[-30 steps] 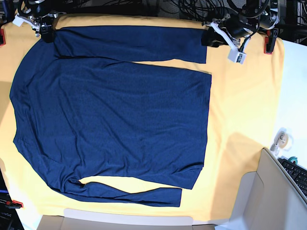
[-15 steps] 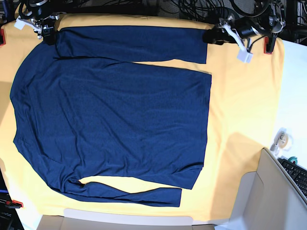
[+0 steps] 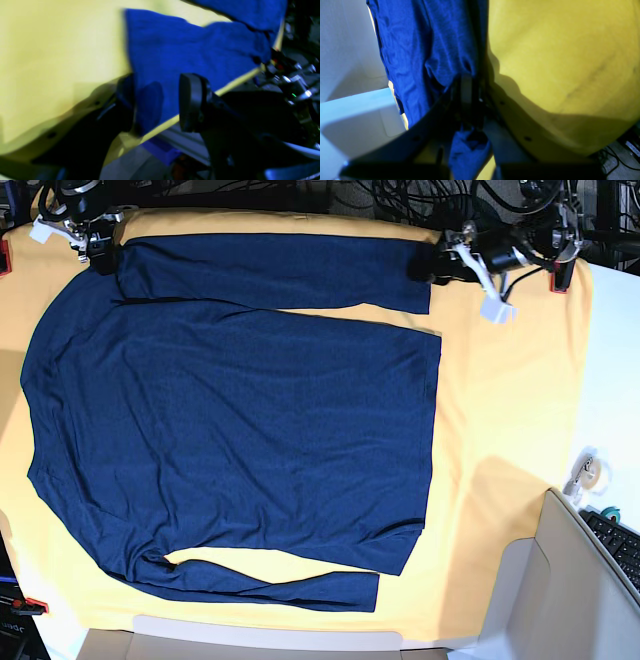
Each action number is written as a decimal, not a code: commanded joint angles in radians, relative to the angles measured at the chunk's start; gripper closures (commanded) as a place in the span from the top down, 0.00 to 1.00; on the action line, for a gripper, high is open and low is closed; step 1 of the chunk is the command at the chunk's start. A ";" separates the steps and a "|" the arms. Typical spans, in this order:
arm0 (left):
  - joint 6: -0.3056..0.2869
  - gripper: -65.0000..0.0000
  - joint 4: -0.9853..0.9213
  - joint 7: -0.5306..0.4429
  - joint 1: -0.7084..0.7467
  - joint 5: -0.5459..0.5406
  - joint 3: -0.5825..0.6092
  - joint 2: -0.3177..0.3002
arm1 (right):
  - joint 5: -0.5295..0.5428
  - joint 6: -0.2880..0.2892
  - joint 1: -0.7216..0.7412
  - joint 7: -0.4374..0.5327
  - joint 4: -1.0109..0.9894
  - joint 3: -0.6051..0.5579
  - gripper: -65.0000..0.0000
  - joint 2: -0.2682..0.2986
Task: Fold the T-shirt properly
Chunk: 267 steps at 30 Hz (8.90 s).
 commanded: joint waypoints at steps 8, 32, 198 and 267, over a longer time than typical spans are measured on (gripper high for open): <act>0.009 0.25 0.001 0.044 0.012 0.045 0.060 0.008 | 0.006 0.004 -0.005 0.005 0.015 0.005 0.00 0.011; 0.012 0.00 0.354 0.055 -0.045 0.045 0.054 -0.029 | -0.057 0.005 0.032 -0.148 0.262 0.015 0.00 0.012; 0.009 0.35 -0.037 0.052 -0.413 0.120 0.097 -0.110 | -0.235 0.097 0.468 -0.322 -0.335 0.200 0.56 0.370; 0.009 0.47 -0.298 0.084 -0.468 -0.096 0.099 -0.124 | -0.402 0.097 0.492 -0.320 -0.356 0.183 0.00 0.281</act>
